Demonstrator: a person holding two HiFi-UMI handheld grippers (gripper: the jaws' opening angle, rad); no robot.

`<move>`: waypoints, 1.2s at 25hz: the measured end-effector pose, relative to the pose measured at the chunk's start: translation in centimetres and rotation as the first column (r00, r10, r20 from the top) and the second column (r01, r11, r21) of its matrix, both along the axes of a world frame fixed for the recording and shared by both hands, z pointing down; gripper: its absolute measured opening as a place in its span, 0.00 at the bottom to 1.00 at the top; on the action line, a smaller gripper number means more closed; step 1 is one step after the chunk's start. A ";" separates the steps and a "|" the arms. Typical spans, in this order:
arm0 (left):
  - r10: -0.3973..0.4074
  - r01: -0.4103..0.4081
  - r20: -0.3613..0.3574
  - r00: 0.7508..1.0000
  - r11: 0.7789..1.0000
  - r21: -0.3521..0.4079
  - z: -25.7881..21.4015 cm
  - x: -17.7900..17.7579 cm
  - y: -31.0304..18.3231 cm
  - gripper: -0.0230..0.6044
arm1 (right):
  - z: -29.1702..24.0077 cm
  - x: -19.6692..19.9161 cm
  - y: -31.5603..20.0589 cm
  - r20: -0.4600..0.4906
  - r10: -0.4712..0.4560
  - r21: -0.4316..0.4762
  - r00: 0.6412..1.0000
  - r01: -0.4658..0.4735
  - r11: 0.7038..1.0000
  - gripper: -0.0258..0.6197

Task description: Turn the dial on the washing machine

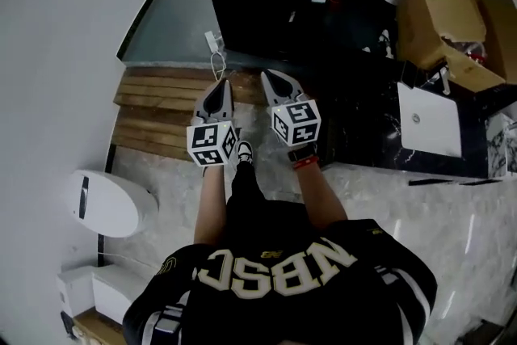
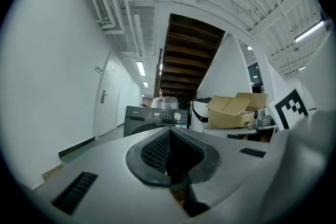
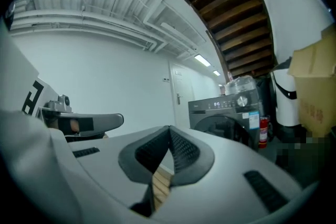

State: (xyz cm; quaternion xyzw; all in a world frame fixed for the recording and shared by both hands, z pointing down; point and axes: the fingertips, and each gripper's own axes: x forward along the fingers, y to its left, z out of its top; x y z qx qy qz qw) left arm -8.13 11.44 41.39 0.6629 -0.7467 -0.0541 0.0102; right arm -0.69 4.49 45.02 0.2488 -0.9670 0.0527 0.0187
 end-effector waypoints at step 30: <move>0.427 -0.426 -0.044 0.903 0.904 0.017 -0.1 -10.7 -37.4 0.06 | -1.1 -7.1 -34.3 -0.114 0.466 0.106 0.878 -0.455 0.884 0.06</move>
